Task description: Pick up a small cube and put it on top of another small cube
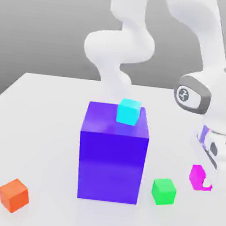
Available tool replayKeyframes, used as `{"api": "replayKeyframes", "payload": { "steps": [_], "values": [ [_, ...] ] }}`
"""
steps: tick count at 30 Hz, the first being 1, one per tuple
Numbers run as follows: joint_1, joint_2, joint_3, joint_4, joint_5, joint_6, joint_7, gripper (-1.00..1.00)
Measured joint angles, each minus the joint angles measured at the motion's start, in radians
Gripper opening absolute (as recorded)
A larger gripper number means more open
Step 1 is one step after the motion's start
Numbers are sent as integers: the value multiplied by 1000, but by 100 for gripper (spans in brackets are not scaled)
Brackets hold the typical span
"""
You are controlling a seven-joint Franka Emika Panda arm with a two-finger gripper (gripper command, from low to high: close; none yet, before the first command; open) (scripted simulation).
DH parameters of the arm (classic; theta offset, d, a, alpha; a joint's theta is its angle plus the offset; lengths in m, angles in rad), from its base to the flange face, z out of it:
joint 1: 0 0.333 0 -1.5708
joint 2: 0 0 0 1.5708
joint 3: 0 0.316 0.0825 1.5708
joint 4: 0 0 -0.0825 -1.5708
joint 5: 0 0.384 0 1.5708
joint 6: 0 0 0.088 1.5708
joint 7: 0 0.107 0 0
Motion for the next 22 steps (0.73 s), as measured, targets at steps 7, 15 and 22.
{"api": "replayKeyframes", "payload": {
  "steps": [7,15,22],
  "values": [
    [-55,-165,-41,-111,101,-52,-117,-100],
    [-60,30,-58,-120,81,150,-112,100],
    [-58,31,-59,-120,81,153,-112,100]
  ]
}}
